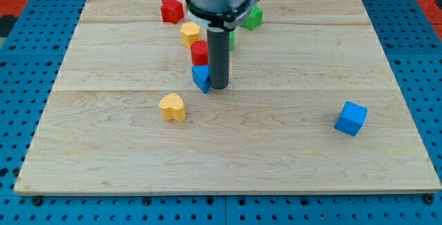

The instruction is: Slide the blue cube to the center

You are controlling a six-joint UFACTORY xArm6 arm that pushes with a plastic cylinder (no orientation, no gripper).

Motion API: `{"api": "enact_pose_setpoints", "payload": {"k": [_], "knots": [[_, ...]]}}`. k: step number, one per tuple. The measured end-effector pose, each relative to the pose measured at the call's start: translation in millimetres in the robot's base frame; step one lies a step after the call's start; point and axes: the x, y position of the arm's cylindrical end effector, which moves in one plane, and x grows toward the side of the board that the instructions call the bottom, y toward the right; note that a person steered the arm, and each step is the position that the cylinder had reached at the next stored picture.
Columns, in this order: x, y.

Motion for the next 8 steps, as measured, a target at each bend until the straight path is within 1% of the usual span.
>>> {"api": "enact_pose_setpoints", "payload": {"k": [1,2,3,4,5,6,7,8], "knots": [[-6.3,-10.2],[-5.9,75.2],[-2.0,219.6],[33.4,318.9],[79.9,322.8],[75.4,262.8],[65.9,151.7],[66.9,108.1]]}}
